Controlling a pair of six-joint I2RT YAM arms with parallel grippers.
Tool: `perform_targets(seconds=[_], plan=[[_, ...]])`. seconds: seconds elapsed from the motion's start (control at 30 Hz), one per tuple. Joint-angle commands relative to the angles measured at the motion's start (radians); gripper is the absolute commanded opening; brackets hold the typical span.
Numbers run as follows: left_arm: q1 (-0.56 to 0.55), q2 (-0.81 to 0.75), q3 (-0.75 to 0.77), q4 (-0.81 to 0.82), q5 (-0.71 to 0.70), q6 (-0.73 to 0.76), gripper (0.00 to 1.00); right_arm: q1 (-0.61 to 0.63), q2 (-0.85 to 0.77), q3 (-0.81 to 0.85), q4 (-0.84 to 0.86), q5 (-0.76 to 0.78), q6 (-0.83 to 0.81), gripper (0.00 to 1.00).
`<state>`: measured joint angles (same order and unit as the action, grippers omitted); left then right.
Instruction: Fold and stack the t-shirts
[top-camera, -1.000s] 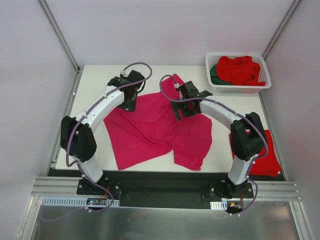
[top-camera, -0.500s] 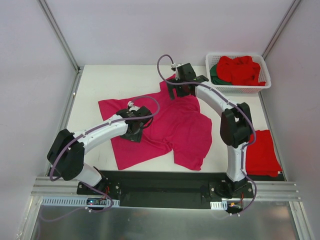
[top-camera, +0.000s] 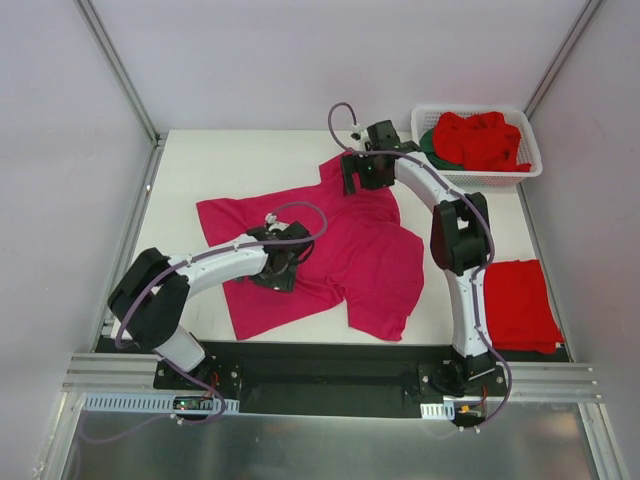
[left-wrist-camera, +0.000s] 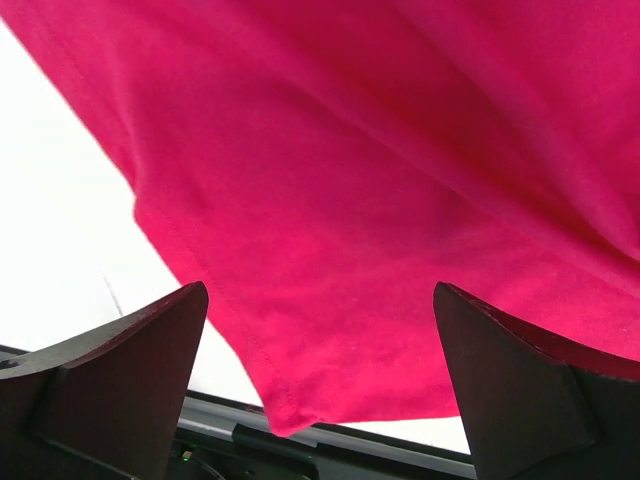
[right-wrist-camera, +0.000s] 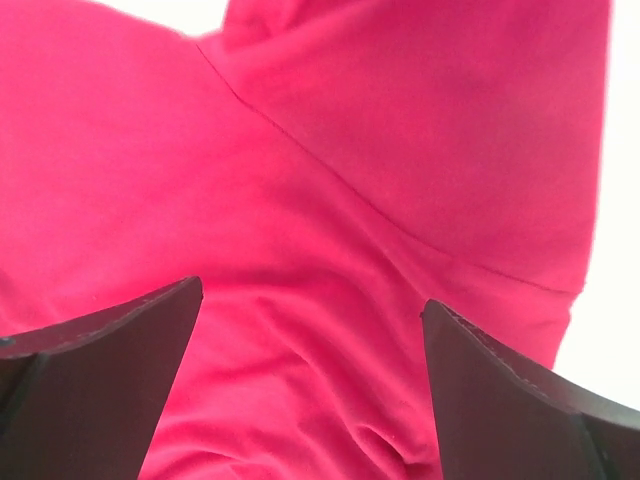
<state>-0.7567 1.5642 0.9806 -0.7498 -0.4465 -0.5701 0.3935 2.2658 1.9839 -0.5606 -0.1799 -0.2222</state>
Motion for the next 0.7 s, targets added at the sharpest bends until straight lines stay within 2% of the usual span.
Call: perform_targets(seconds=[0.0,0.37,0.67], plan=[[-0.038,0.023,-0.023,0.027,0.011,-0.042,0.97,-0.005,0.024,0.047,-0.051,-0.072,-0.019,0.96],[-0.062,0.076,-0.085,0.052,0.026,-0.060,0.97,-0.008,0.092,0.081,-0.131,-0.099,-0.055,0.96],[-0.067,-0.045,-0.125,0.020,0.115,-0.053,0.97,-0.015,0.106,0.078,-0.162,-0.073,-0.088,0.96]])
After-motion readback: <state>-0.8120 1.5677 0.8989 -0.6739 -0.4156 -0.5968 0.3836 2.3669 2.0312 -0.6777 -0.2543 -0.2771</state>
